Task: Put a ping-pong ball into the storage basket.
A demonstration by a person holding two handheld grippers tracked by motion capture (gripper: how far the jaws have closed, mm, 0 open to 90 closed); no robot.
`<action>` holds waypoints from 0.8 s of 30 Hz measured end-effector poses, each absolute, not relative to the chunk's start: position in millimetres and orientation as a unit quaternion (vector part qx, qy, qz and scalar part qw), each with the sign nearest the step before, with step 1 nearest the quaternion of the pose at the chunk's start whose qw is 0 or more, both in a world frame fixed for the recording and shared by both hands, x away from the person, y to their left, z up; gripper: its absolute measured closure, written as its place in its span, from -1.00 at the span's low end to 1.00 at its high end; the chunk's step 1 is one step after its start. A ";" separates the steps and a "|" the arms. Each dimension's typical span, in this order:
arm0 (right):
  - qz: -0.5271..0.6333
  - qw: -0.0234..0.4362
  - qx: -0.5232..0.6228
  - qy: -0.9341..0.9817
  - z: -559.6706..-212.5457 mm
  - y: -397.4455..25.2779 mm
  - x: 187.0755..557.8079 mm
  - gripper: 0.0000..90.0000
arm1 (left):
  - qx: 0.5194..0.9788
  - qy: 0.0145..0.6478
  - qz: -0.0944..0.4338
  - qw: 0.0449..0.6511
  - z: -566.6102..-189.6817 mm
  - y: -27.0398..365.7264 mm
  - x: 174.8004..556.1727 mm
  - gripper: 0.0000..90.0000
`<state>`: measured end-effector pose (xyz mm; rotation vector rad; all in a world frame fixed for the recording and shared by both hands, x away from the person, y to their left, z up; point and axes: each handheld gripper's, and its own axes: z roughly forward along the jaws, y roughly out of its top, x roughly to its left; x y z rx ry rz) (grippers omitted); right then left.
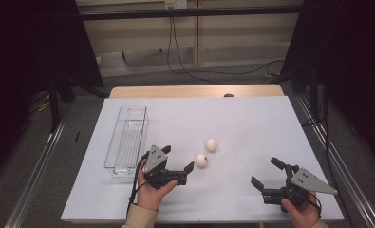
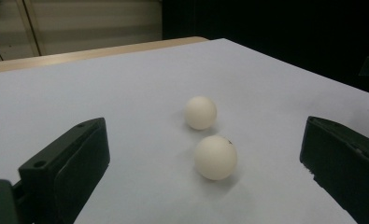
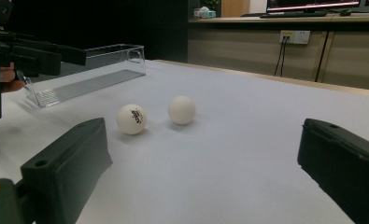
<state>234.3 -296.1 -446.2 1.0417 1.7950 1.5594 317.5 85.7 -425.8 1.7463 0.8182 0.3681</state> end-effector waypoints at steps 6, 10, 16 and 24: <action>0.579 0.269 0.386 0.666 -446.2 -295.8 234.3 -0.96 | 0.742 0.343 0.154 0.555 -426.5 80.4 319.8 -0.96; 0.578 0.269 0.386 0.666 -446.3 -296.1 234.2 -0.96 | 0.746 0.342 0.152 0.552 -428.0 77.7 321.3 -0.96; 0.578 0.269 0.386 0.667 -446.4 -296.4 234.4 -0.96 | 0.748 0.343 0.148 0.548 -429.2 74.0 322.9 -0.96; 0.578 0.268 0.386 0.667 -446.6 -296.1 234.4 -0.96 | 0.754 0.339 0.151 0.542 -431.2 69.5 326.3 -0.96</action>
